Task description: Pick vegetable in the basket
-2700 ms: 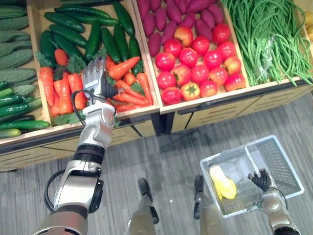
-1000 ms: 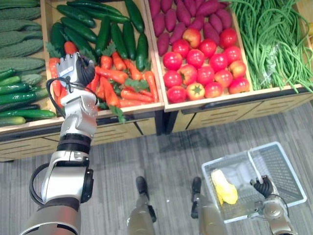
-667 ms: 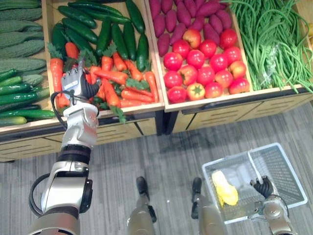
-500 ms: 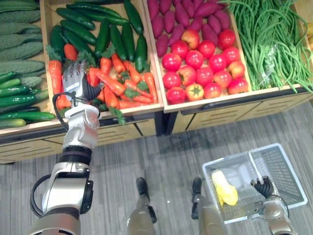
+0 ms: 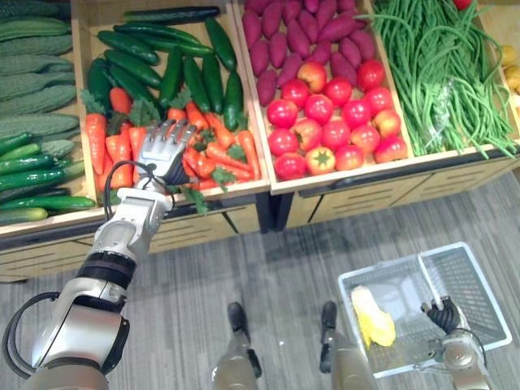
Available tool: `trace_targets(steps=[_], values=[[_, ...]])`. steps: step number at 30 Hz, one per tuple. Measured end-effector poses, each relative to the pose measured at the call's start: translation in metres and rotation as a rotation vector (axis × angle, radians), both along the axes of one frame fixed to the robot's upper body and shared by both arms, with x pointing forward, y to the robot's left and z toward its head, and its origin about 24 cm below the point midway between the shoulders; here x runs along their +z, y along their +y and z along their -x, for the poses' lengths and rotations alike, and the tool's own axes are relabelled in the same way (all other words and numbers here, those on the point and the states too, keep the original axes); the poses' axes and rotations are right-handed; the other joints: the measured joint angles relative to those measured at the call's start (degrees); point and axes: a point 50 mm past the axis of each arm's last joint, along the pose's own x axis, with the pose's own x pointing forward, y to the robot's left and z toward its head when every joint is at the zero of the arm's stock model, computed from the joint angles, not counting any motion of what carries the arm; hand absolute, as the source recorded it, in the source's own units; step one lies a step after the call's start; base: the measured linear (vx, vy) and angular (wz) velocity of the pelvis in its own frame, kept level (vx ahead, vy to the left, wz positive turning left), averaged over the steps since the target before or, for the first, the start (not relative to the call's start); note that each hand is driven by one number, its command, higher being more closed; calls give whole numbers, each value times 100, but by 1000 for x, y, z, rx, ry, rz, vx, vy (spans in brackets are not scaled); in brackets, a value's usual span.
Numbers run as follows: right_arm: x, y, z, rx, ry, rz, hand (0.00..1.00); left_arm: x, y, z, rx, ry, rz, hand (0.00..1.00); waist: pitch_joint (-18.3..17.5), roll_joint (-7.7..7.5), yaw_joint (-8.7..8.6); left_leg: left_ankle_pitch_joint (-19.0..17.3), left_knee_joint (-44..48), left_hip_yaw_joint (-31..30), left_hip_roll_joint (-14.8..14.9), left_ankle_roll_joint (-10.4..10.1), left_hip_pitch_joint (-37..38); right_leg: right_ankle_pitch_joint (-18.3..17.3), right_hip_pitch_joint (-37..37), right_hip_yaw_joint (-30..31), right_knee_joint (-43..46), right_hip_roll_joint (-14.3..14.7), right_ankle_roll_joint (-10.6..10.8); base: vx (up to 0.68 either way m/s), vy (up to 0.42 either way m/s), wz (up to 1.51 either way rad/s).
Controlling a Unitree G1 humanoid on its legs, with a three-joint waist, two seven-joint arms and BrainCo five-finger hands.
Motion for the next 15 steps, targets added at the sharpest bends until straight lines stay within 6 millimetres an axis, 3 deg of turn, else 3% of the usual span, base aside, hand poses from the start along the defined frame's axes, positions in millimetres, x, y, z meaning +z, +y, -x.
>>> trace_targets(steps=[3, 5, 6, 7, 8, 9, 11, 15], values=[[0, 1, 0, 6, -1, 1, 100, -1, 1, 0, 6, 5, 1, 0, 0, 0, 14, 1, 0, -21, -1, 1, -37, 0, -12, -26, -4, -2, 0, 33, -10, 4], [0, 1, -1, 6, -1, 2, 100, 1, 6, 1, 42, -10, 98, 0, -1, -2, 6, 1, 1, -40, -15, 1, -53, -1, -13, -47, -11, -14, 0, 39, -4, 5], [0, 1, -1, 3, -1, 1, 100, 4, 9, 3, 72, -54, 193, 0, -1, -2, 9, 1, 1, -48, -21, 1, -57, -1, -13, -51, -15, -19, 0, 41, -4, 5], [0, 1, -1, -8, 3, -3, 100, 8, 17, 4, 125, -133, 422, 0, -2, -2, 14, 4, 1, -107, -28, 5, -61, -2, -4, -72, -15, -21, 0, 41, -6, 5], [-1, 1, -2, -16, 2, -8, 100, 8, 21, 5, 149, -162, 515, 0, -3, -2, 7, 5, 1, -135, -30, 6, -60, -2, 3, -82, -14, -21, 0, 36, -8, 6], [-1, 2, -2, -22, 7, -10, 100, 6, 28, 7, 182, -204, 715, 0, -17, 5, 2, 8, 2, -144, -33, 10, -58, -2, 10, -90, -12, -23, 0, 26, -7, 4], [-2, 0, -1, -37, 22, -10, 100, -2, 32, 8, 208, -214, 902, 0, -72, 35, 3, 13, 2, -167, -48, 16, -58, -3, 31, -128, 0, -38, 1, 33, -2, 8], [-1, -3, 0, -59, 22, -9, 100, -4, 28, 13, 197, -224, 898, 0, -89, 51, 12, 20, 1, -184, -95, 26, -11, -6, 98, -159, 14, -89, 4, 12, 10, 7]])
